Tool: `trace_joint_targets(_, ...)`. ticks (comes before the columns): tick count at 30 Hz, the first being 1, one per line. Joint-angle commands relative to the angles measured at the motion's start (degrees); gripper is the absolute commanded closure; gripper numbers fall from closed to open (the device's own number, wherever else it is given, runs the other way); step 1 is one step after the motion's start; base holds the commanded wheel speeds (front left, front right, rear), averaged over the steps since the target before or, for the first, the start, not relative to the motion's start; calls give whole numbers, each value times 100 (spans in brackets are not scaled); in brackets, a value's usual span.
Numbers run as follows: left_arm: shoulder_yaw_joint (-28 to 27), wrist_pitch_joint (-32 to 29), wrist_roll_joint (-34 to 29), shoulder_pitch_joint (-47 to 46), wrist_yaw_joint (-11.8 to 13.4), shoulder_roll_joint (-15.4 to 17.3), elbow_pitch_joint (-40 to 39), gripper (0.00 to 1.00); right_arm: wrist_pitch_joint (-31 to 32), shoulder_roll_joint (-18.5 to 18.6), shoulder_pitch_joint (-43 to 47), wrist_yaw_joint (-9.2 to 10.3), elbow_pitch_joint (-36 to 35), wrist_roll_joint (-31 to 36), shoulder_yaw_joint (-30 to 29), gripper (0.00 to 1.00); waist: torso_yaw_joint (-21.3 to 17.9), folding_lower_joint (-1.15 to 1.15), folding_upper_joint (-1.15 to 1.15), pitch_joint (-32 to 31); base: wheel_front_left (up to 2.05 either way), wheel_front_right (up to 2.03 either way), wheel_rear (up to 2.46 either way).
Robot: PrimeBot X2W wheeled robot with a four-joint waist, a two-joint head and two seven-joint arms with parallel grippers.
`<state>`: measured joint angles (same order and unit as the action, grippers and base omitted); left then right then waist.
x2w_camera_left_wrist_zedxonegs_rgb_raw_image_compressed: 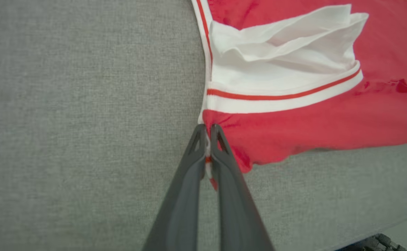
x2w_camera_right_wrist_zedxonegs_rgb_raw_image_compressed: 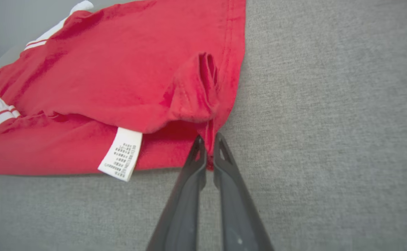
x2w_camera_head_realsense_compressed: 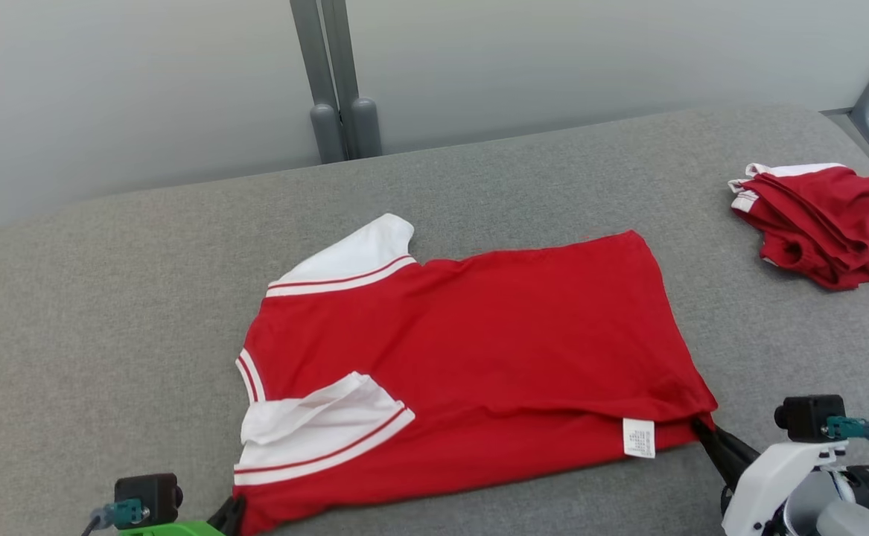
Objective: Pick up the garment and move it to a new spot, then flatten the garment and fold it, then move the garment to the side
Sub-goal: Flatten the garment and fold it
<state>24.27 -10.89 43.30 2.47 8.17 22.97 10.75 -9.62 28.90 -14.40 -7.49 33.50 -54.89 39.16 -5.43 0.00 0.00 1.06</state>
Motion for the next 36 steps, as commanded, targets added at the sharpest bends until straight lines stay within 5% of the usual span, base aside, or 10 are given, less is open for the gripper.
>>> trace_joint_targets(1,8,-95,52,193,74,98,-131,100,49,112,157,-1,-98,-107,14,100,38,0,0,-31,0,0,0)
trace_joint_targets(10,69,-602,155,757,375,342,-898,100,232,455,663,0,-394,-467,-103,100,117,0,0,-109,0,0,0)
trace_joint_targets(11,89,-637,167,766,385,341,-912,100,299,445,684,0,-392,-482,-88,83,114,0,0,-110,0,0,0)
trace_joint_targets(12,100,-671,179,756,393,331,-919,100,364,436,695,0,-396,-495,-84,33,110,0,0,-111,0,0,0)
trace_joint_targets(13,102,-695,170,743,404,323,-914,5,378,422,690,0,-405,-499,-98,0,105,0,0,-112,0,0,0)
trace_joint_targets(23,166,-463,-204,56,319,361,-977,0,217,425,571,-1,-644,-482,-491,0,20,0,0,-103,0,0,0)
trace_joint_targets(36,504,-1055,-654,-2514,-516,335,-401,0,250,217,-627,-1,-830,-181,-725,0,-258,0,0,684,0,0,0)
